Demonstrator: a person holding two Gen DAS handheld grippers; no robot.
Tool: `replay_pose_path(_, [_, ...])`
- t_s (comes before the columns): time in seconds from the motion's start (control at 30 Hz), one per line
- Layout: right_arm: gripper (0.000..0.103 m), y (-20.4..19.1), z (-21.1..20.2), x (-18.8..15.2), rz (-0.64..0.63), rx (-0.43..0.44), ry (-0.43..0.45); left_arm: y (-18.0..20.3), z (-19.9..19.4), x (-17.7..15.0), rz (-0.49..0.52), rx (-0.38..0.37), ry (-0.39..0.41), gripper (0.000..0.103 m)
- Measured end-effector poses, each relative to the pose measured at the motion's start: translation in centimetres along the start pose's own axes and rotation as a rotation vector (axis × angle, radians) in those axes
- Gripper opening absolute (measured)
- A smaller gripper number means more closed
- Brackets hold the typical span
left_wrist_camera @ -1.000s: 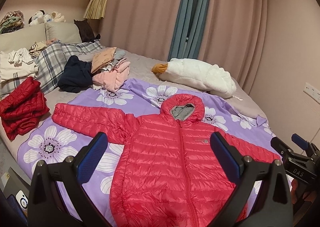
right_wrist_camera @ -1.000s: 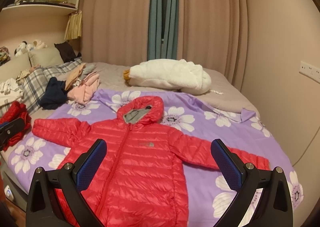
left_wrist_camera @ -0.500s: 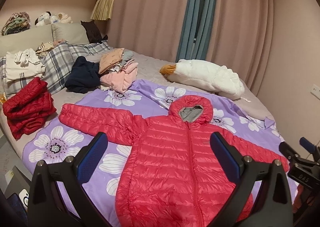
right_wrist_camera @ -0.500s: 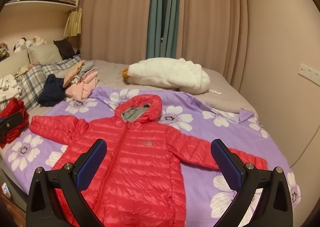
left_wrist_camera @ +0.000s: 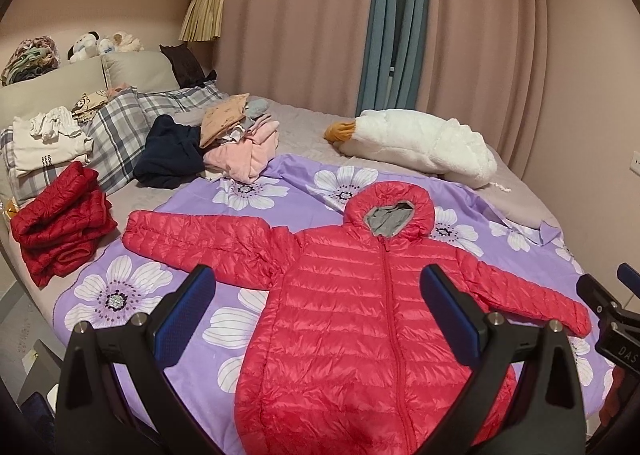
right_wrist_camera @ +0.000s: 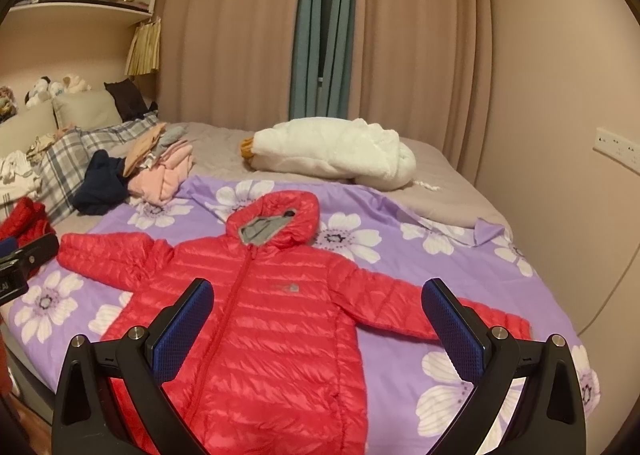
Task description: Fold large clothes
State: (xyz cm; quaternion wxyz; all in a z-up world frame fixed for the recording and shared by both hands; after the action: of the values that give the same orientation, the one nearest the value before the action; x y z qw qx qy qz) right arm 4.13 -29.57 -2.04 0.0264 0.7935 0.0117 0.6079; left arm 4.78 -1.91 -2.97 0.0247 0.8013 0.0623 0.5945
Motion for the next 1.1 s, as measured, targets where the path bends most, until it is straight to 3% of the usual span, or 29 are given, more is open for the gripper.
replay_pose_path(0.33, [0.103, 0.0, 0.0, -0.1, 0.002, -0.003, 0.0, 1.0, 1.4, -0.7, 0.063, 0.041, -0.036, 0.097])
replay_pose_path(1.1, [0.103, -0.3, 0.1, -0.1, -0.008, 0.0, -0.002, 1.2, 0.6, -0.1, 0.001, -0.014, -0.016, 0.103])
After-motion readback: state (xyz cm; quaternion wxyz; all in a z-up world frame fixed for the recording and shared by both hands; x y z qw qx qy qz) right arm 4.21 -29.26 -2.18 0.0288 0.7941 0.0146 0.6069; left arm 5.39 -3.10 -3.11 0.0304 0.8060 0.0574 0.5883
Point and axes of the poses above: each gripper's, at about its wrist camera, not at the fingertips, and z roughly the way its jaws point, y to its right, x to its top, the point moved 3 cm from there along z, roughly the way its jaws point, and after that the axes turned 10 degrees about y, right-handed, at the moved point
